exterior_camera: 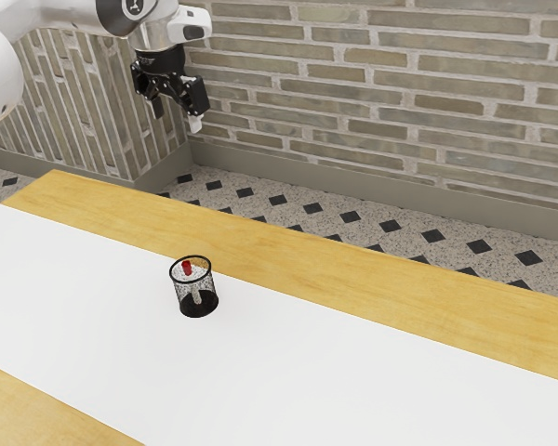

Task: Take the marker out of the pen holder and place it to the left of the pen holder.

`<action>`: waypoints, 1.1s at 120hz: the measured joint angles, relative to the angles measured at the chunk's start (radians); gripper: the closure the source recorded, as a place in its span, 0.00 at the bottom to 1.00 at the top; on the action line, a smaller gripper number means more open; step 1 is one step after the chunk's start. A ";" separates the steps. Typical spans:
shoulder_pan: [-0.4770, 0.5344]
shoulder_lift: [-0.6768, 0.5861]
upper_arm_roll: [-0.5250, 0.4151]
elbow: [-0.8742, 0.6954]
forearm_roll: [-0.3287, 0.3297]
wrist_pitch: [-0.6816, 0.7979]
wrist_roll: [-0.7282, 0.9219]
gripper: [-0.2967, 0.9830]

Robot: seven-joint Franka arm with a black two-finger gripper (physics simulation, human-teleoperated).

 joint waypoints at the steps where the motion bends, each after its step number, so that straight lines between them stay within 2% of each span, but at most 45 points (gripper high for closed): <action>1: 0.000 0.000 0.000 0.000 0.000 0.000 0.000 0.23; 29: 0.000 0.001 -0.005 0.002 0.002 0.001 0.001 0.23; 37: 0.001 0.012 -0.051 0.018 0.002 0.013 0.000 0.23; 50: -0.002 0.107 -0.119 0.024 -0.001 0.075 -0.021 0.23; 71: -0.003 0.224 -0.161 0.010 -0.044 0.161 -0.127 0.23; 85: -0.004 0.234 -0.119 -0.085 -0.058 0.204 -0.189 0.23; 98: -0.007 0.195 -0.056 -0.238 -0.101 0.275 -0.240 0.23; 132: -0.010 0.166 0.024 -0.375 -0.169 0.357 -0.364 0.23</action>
